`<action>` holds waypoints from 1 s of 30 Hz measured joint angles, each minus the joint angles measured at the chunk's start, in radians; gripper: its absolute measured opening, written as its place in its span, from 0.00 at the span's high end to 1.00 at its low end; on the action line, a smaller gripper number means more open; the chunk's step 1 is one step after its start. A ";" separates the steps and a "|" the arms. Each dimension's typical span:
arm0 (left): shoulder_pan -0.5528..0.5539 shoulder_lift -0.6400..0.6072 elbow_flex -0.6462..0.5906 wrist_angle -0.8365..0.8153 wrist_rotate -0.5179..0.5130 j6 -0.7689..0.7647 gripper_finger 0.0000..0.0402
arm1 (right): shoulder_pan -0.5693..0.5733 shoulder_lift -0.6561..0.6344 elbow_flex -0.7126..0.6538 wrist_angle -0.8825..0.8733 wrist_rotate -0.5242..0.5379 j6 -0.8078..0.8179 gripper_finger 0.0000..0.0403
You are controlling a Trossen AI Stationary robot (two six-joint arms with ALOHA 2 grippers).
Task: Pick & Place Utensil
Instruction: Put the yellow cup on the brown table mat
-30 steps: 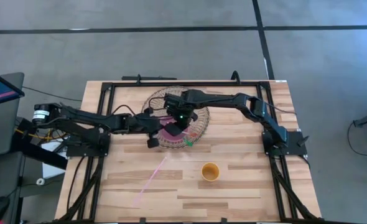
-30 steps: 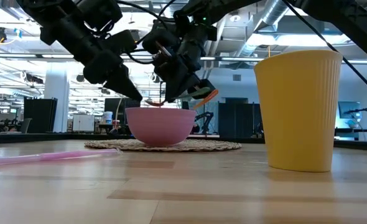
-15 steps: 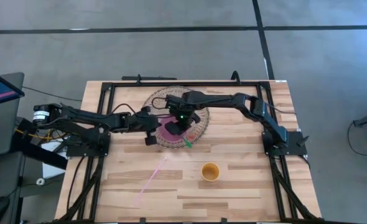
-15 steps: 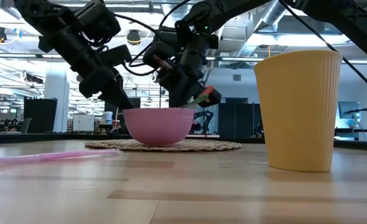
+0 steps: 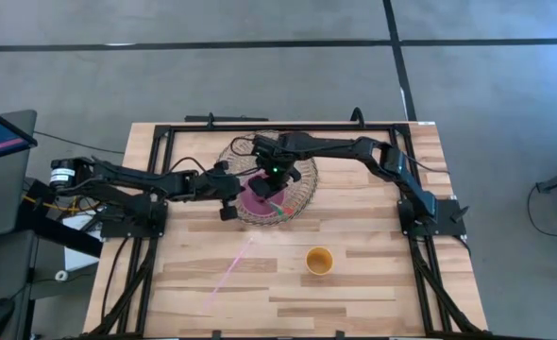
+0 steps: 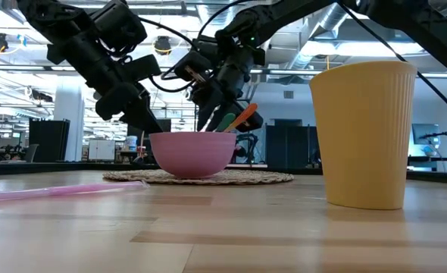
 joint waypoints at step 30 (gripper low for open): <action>-0.128 -0.218 -0.001 0.019 0.002 -0.004 0.98 | 0.102 -0.003 0.336 -0.238 0.150 -0.296 0.84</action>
